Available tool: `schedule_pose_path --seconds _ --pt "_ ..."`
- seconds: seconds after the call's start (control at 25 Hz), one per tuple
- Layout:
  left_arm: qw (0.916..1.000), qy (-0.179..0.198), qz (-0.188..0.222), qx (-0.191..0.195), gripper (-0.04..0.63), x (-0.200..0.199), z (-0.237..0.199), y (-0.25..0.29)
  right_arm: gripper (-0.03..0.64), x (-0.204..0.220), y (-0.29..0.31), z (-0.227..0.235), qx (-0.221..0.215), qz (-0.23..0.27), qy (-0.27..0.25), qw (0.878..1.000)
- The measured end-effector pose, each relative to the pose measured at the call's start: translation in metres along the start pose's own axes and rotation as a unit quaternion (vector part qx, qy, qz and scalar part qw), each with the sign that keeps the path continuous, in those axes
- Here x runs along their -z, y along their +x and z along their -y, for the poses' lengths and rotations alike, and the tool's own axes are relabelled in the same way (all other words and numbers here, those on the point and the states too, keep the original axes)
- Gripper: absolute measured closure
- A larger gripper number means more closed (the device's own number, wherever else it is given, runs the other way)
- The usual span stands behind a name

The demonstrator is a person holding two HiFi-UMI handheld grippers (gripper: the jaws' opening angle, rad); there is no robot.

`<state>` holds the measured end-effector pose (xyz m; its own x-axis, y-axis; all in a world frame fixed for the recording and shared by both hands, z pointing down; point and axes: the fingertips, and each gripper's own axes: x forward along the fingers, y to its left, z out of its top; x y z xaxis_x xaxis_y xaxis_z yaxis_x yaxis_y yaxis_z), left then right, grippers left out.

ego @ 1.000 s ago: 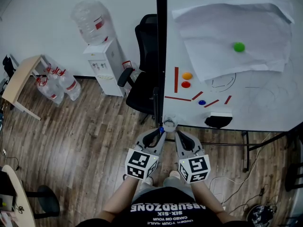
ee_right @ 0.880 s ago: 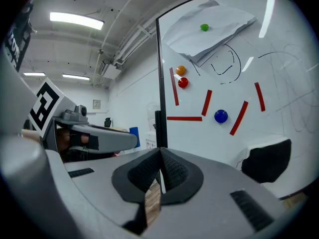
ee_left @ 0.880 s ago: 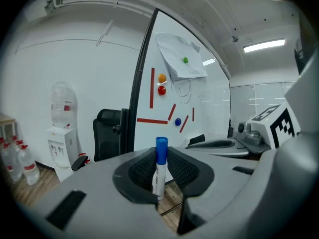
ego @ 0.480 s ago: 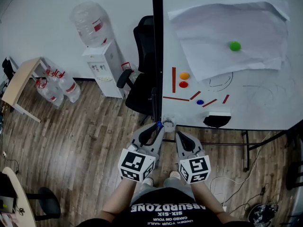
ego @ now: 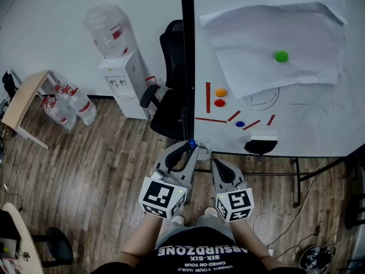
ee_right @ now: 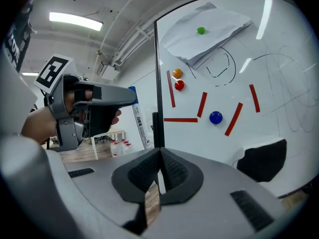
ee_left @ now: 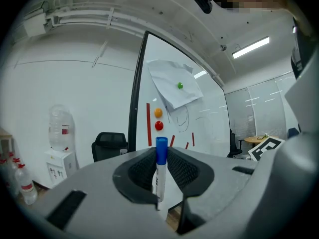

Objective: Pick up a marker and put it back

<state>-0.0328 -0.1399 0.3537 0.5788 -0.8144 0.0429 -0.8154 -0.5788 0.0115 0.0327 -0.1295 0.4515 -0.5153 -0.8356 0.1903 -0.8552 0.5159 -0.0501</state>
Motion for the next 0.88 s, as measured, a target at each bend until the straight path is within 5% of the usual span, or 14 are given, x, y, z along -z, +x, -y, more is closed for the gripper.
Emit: schedule_pose_path --seconds 0.88 --pt "0.9998 0.001 -0.008 0.020 0.520 0.007 -0.002 0.039 0.618 -0.004 0.008 0.027 0.021 0.000 0.000 1.000"
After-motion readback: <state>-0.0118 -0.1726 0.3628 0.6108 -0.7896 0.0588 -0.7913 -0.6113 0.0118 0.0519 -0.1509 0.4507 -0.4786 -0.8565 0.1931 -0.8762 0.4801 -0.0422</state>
